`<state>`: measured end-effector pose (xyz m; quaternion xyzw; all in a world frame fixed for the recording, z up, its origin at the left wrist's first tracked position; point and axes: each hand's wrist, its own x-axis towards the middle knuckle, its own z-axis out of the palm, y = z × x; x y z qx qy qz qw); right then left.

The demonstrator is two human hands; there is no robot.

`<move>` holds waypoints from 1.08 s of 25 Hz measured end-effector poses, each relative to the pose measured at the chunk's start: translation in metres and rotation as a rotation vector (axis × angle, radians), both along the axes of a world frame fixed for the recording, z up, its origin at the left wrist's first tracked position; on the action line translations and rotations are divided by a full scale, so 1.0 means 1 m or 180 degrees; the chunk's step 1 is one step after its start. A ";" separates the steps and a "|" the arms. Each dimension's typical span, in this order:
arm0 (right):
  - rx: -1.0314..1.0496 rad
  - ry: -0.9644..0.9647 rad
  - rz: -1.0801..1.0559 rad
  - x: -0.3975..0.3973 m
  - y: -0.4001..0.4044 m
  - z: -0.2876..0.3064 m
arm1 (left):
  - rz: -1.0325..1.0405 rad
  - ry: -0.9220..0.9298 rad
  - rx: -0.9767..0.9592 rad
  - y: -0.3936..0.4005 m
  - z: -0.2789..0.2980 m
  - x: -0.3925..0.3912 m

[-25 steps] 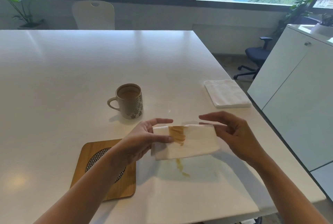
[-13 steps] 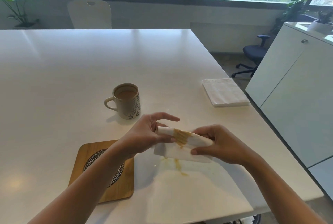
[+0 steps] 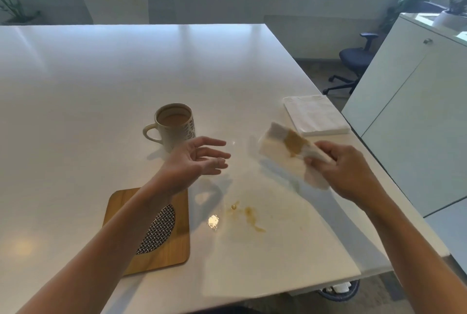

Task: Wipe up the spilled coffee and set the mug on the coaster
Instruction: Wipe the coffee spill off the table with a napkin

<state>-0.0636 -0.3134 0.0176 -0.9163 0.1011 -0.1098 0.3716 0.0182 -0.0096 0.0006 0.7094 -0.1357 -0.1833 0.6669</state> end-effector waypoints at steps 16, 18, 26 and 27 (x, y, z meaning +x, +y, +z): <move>-0.1196 0.0662 -0.0131 -0.030 0.078 -0.052 | 0.0547 -0.0158 0.1054 0.015 -0.022 0.001; -0.1214 0.0742 -0.0042 -0.031 0.090 -0.055 | 0.0578 -0.0230 0.1243 0.017 -0.022 -0.001; -0.1063 0.0671 0.0436 -0.036 0.147 -0.046 | 0.0233 -0.0362 0.1955 0.027 -0.019 -0.003; -0.1044 0.0635 0.0521 -0.038 0.153 -0.044 | 0.0212 -0.0345 0.1955 0.028 -0.018 -0.003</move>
